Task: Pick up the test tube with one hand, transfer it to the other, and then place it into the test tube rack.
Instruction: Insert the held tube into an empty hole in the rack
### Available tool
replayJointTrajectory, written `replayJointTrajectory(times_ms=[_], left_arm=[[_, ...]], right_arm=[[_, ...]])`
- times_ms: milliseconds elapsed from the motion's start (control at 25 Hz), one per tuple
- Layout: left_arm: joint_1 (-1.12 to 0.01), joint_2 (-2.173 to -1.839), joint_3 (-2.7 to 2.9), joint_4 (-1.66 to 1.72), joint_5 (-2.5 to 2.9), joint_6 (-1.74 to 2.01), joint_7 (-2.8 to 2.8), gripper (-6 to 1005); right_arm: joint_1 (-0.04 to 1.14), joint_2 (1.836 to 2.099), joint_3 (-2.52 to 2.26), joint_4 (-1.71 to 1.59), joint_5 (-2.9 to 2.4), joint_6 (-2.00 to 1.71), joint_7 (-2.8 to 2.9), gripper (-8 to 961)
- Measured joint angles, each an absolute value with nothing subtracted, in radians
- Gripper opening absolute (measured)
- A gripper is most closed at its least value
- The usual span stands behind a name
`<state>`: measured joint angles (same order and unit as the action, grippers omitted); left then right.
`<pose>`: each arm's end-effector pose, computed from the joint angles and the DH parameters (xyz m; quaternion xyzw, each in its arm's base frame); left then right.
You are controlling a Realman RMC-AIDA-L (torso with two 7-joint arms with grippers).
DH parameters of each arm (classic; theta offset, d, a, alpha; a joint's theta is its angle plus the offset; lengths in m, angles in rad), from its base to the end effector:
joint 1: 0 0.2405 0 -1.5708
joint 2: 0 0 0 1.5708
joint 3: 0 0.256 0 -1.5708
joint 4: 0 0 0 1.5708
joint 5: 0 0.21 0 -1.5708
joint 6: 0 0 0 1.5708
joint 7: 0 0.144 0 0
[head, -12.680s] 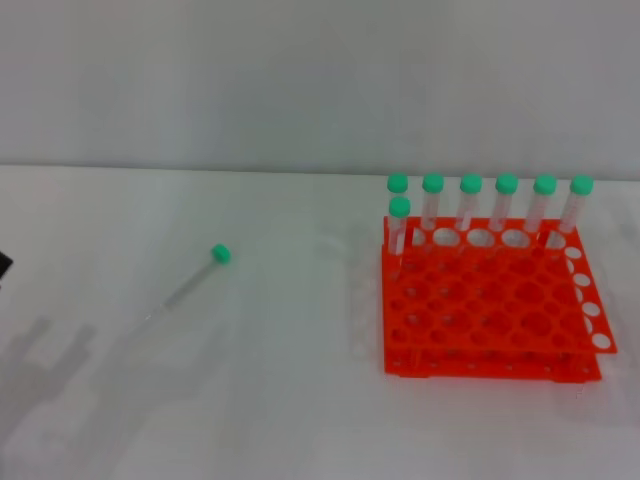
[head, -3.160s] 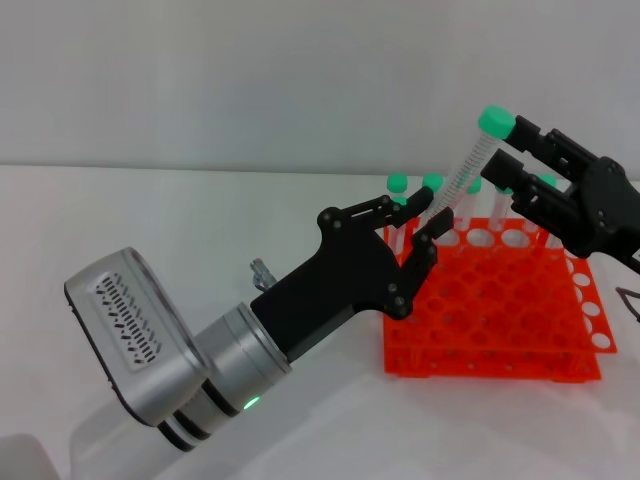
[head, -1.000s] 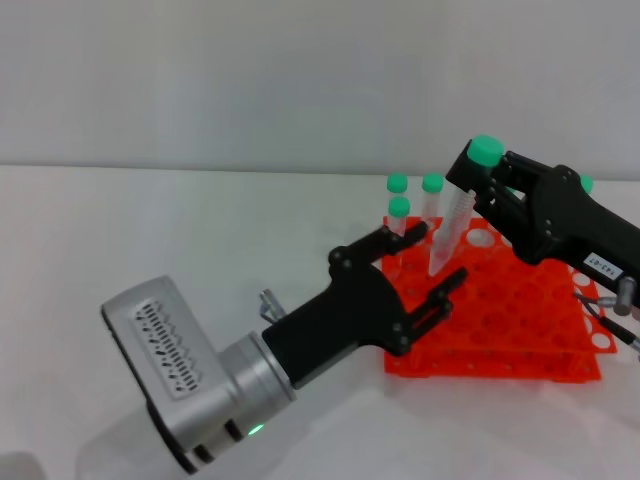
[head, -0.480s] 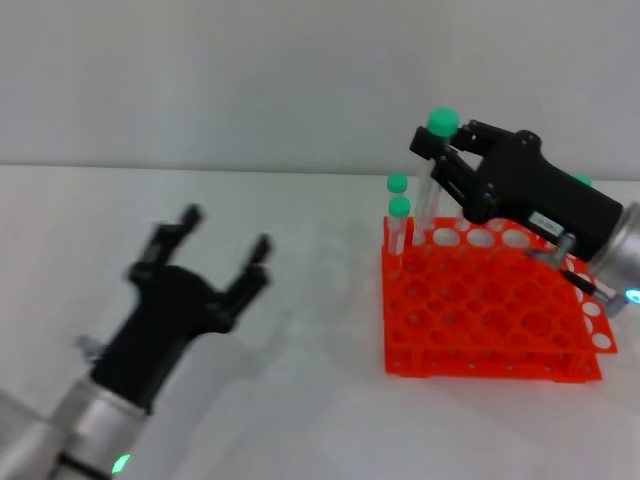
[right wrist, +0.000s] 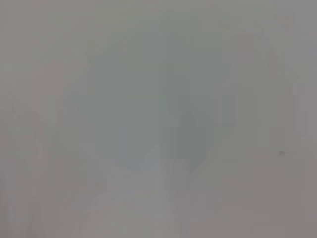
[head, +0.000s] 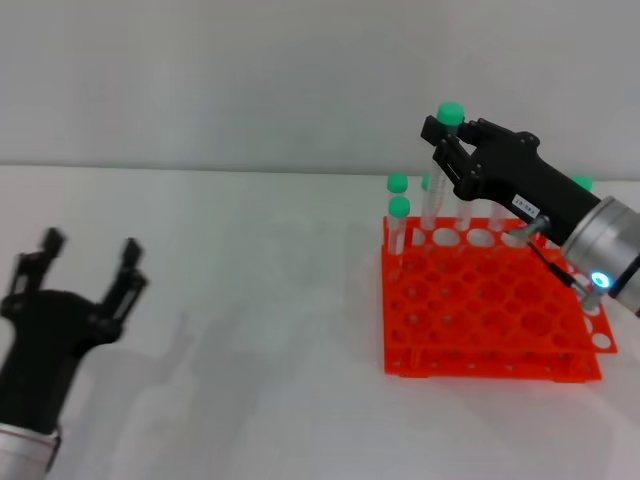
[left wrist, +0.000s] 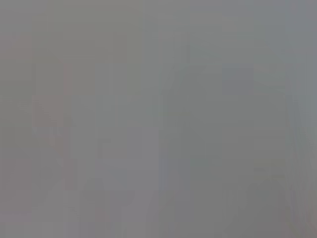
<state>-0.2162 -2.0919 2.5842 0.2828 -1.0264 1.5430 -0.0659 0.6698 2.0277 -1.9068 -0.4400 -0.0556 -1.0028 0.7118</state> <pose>-0.3135 0.2469 -0.0190 -0.6559 -0.1737 -0.3938 0.6201 0.1634 0.4061 -0.0388 -0.8162 0.1689 0.4418 0.3319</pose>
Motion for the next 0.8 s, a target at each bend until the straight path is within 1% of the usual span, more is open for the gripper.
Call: replayJointTrajectory(times_ms=[280, 800], left_arm=[[-0.194, -2.093, 2.583, 0.282, -1.098, 1.548, -0.072, 847], [-0.205, -2.091, 2.582, 0.281, -1.135, 1.523, -0.075, 847]], right_arm=[[0.727, 2.028, -2.115, -0.44, 0.266, -0.891, 0.546, 205], [0.745, 2.028, -2.326, -0.441, 0.617, -0.83, 0.339, 205]])
